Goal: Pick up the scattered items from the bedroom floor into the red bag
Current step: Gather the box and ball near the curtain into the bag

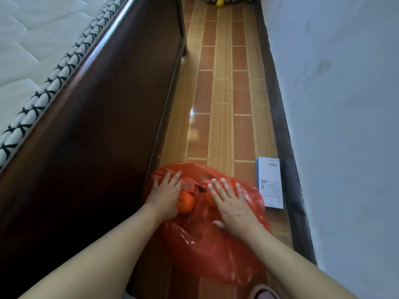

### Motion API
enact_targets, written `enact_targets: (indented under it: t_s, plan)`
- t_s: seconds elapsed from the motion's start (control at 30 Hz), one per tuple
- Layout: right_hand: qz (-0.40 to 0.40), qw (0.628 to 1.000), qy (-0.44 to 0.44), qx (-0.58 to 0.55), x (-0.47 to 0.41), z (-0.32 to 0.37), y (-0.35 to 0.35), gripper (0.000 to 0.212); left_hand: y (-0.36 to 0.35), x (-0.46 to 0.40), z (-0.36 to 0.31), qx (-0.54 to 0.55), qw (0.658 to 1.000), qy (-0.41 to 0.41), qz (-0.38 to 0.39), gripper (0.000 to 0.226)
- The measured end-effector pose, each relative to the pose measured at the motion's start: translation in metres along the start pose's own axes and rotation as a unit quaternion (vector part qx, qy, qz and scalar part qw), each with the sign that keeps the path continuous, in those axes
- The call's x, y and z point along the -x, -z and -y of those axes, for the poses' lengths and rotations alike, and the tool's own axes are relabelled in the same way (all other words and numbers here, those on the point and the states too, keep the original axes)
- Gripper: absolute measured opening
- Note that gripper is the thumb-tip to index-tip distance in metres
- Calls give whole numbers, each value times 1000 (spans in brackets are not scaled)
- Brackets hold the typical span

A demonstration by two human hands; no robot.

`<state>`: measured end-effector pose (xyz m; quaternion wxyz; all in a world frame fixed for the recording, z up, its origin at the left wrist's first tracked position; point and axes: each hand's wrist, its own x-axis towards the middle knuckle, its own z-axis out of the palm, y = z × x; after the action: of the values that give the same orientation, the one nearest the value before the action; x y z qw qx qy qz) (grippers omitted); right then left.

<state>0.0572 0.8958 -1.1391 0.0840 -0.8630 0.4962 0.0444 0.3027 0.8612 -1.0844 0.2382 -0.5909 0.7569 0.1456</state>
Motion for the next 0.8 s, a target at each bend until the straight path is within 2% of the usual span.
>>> enact_targets:
  t_s: [0.17,0.3,0.4,0.5,0.57,0.63,0.73,0.8]
  plan:
    - [37,998,-34,30,4,-54,-24,100,-12,-8,6,30,1000,1,1,86]
    - [49,997,-55,-10,9,-60,-30,94,-11,-10,1,47,998,-29,-8,86]
    - [16,998,-62,-24,10,-48,-21,88,-6,-7,-11,54,995,-68,-46,77]
    - [-65,993,-69,-76,5,-46,1,81,2,-5,-22,69,993,-65,-72,74]
    - [-135,975,-118,-133,1,-52,14,73,5,-4,-24,80,992,-61,-81,74]
    - [-173,945,-215,-175,0,-68,19,66,6,-3,-25,100,989,-57,-94,74]
    - [-106,904,-352,-219,8,-94,10,69,8,-2,-24,116,986,-50,-108,75]
    - [-54,894,-386,-219,15,-105,-1,73,8,-1,-26,122,985,-51,-115,75]
